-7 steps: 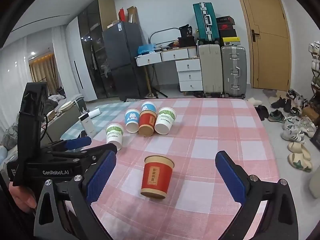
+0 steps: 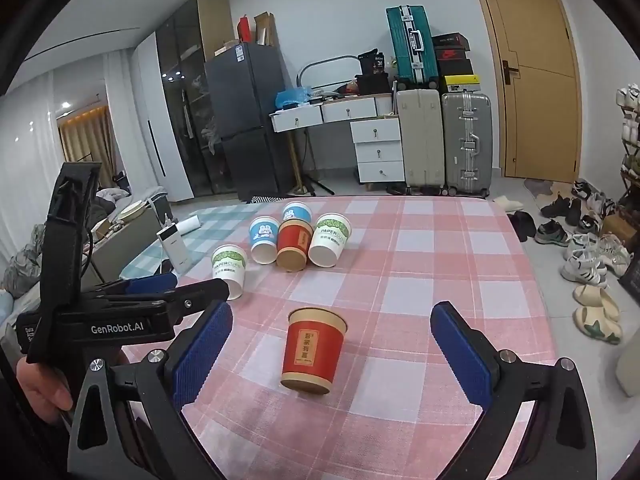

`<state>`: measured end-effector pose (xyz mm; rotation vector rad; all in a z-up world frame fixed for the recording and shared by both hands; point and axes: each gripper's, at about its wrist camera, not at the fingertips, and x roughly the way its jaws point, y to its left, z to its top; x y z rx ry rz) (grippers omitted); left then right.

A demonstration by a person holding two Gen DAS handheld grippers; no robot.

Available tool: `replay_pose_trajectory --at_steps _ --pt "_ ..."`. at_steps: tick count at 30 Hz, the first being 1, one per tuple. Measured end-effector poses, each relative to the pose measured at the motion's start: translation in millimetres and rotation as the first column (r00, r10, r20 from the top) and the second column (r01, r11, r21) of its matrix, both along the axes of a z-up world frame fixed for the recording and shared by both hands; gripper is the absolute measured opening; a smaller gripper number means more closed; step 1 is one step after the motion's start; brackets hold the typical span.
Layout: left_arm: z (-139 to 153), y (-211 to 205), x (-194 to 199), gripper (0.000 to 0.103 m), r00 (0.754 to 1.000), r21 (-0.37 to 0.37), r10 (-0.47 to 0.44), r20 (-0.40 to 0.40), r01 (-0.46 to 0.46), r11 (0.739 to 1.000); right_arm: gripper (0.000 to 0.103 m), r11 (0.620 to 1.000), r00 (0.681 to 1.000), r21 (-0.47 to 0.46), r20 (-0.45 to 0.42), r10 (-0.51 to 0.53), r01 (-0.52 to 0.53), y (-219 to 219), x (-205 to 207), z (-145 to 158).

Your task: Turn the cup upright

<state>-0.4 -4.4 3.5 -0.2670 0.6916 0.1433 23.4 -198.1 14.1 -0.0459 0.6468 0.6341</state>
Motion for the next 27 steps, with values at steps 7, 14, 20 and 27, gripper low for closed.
replay_pose_trajectory --at_steps 7,14,20,27 --pt "0.8 -5.0 -3.5 0.102 1.000 0.006 -0.017 -0.002 0.017 1.000 0.102 1.000 1.000 0.009 0.003 0.014 -0.014 4.2 -2.8 5.2" --pt "2.6 -5.2 -2.0 0.102 1.000 0.008 -0.023 0.000 0.023 1.000 0.102 1.000 1.000 0.004 0.015 0.017 -0.017 6.5 -5.5 7.2" --pt "4.4 -5.3 -3.6 0.102 1.000 0.004 -0.013 -0.001 0.013 1.000 0.102 1.000 1.000 0.026 0.009 0.008 -0.008 3.4 -5.4 6.8" --pt "6.7 -1.9 -3.6 0.102 1.000 0.007 -0.016 -0.005 0.016 1.000 0.102 0.999 1.000 0.033 0.014 0.008 -0.009 2.8 -6.0 6.2"
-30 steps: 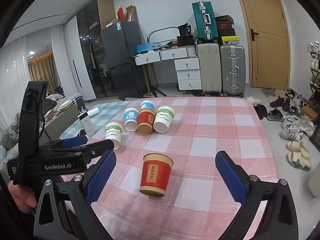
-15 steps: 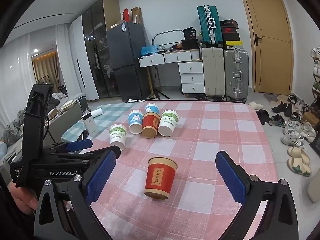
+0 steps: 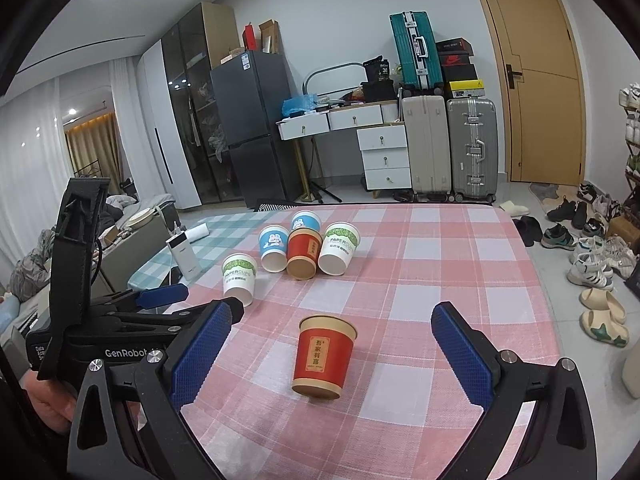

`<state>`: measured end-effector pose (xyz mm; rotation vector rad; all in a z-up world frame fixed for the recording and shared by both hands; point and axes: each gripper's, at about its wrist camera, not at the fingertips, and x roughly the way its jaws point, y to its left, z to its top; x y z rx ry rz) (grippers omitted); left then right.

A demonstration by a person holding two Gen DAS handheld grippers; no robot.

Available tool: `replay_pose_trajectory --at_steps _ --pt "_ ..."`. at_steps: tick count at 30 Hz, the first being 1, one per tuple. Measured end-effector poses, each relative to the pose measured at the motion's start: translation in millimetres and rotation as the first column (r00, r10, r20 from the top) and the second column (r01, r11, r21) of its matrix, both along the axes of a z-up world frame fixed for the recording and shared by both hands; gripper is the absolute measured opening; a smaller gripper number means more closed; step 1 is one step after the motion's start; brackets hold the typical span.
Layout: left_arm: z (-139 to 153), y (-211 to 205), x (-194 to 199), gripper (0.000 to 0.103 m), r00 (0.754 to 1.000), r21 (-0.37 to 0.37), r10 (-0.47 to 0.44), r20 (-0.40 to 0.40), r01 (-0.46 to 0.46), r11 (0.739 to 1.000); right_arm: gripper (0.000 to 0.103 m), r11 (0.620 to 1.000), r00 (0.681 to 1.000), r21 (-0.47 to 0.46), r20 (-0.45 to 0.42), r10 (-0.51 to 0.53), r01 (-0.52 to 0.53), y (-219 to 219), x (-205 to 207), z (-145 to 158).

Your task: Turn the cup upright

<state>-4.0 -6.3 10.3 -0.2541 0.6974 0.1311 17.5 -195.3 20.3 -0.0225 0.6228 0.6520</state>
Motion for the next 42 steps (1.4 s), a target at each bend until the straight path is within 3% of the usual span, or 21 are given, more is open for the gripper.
replay_pose_trajectory --at_steps 42 --pt "-15.4 -10.1 4.2 0.102 1.000 0.013 -0.012 -0.023 0.012 1.000 0.102 1.000 1.000 0.016 -0.013 -0.001 0.001 -5.2 3.0 -6.5"
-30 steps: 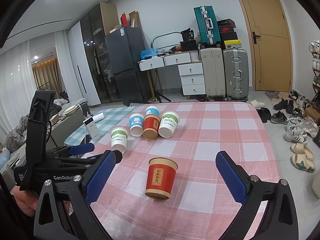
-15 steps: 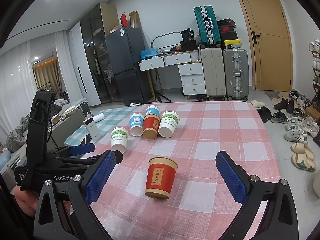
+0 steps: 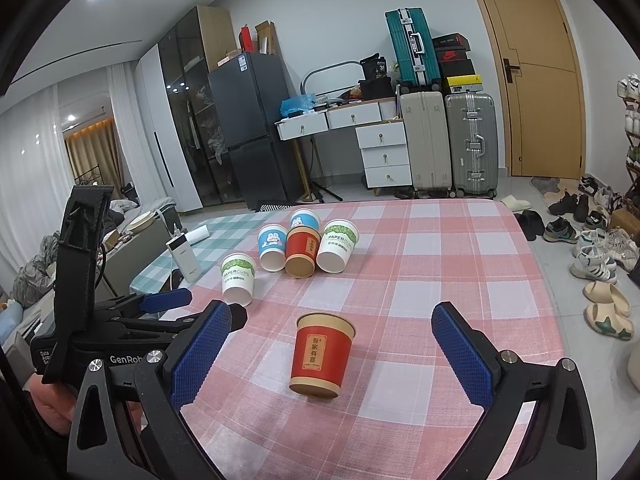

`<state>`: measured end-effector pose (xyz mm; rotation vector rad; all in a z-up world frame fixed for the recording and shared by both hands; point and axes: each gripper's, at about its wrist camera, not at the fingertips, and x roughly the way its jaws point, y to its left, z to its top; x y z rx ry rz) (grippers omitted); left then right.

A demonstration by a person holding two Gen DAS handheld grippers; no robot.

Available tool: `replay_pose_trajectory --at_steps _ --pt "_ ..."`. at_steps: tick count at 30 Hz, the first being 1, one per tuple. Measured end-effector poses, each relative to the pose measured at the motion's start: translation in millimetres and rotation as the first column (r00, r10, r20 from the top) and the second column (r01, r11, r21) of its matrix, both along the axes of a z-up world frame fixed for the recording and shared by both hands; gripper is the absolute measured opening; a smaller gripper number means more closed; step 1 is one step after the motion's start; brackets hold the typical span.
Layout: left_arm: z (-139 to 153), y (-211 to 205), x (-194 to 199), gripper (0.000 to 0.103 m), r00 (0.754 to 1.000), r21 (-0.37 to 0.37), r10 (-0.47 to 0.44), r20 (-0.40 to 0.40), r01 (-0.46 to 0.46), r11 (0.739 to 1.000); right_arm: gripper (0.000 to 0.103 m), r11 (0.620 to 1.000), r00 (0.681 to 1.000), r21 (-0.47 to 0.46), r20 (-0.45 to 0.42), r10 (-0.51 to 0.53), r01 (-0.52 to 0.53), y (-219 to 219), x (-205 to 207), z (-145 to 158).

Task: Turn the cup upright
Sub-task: 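Move the left tool to the upside-down red cup and close on it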

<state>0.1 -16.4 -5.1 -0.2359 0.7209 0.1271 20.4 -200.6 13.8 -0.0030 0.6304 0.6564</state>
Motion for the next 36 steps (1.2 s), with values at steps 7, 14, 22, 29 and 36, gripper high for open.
replay_pose_trajectory --at_steps 7,14,22,29,36 --pt "-11.1 2.6 15.1 0.102 0.999 -0.004 -0.010 -0.036 0.010 1.000 0.102 1.000 1.000 0.006 -0.021 -0.015 0.015 -4.2 8.2 -10.8" --pt "-38.9 2.6 51.5 0.102 0.993 -0.043 -0.046 -0.109 0.042 0.998 0.102 0.999 0.998 0.006 -0.055 -0.039 0.040 -14.4 30.4 -27.7" --pt "-80.7 1.7 102.4 0.102 0.972 -0.090 -0.066 -0.224 0.047 0.995 0.102 0.998 0.990 0.028 -0.127 -0.058 0.062 -26.0 63.0 -53.5" --pt "-106.7 -1.0 127.0 0.100 0.953 -0.160 -0.116 -0.281 0.072 0.985 0.102 0.996 0.981 0.047 -0.185 -0.063 0.073 -33.0 82.9 -71.4" --pt "-125.0 -10.5 138.4 0.070 0.935 -0.222 -0.173 -0.311 0.105 0.969 0.102 0.995 0.974 0.061 -0.220 -0.063 0.078 -36.0 93.0 -83.8"
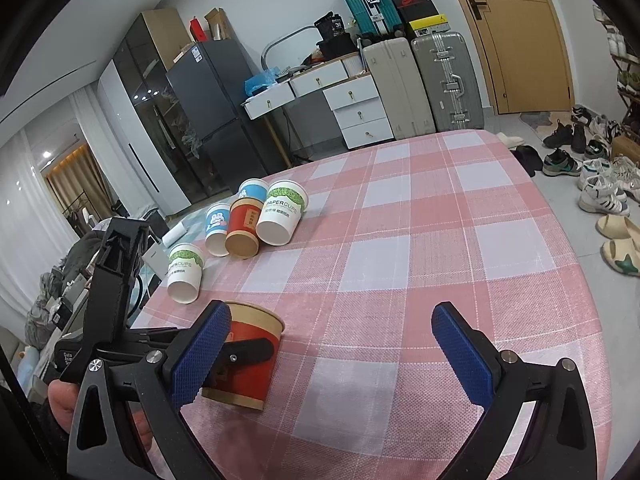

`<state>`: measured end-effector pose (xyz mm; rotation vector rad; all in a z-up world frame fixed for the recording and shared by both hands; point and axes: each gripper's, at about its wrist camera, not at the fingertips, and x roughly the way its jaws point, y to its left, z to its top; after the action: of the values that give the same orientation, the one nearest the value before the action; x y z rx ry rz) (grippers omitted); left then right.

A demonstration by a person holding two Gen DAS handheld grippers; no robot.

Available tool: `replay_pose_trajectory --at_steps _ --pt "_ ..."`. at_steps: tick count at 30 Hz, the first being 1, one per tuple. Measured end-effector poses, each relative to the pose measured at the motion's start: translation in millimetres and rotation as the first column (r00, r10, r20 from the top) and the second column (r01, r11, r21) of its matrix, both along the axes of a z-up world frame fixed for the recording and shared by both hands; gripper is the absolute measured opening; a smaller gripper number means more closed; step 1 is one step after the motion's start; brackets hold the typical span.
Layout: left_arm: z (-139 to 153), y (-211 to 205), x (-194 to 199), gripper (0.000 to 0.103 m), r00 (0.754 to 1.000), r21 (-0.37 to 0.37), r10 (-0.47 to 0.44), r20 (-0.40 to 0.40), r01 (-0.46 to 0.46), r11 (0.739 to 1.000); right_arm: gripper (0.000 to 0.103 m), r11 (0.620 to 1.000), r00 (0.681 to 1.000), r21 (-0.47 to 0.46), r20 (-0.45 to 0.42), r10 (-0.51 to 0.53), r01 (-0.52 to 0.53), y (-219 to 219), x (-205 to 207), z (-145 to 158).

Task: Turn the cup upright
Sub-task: 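Move the left tool to the upside-down red cup and close on it, then lift the red cup off the table with the left tool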

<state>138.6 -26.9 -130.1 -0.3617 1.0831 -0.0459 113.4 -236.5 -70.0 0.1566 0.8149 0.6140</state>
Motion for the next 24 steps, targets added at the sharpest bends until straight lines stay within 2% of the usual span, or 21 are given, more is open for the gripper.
replay_pose_trajectory --at_steps 12,24 --pt "14.8 -6.3 -5.2 0.069 0.999 0.033 -0.038 0.030 0.037 0.999 0.102 1.000 1.000 0.004 0.012 0.006 -0.007 0.7 -7.0 6.0" --pt "57.3 10.5 -50.8 0.069 0.996 0.058 -0.039 0.078 0.035 0.998 0.102 0.999 0.997 0.016 0.065 0.029 -0.030 11.1 -35.7 33.8"
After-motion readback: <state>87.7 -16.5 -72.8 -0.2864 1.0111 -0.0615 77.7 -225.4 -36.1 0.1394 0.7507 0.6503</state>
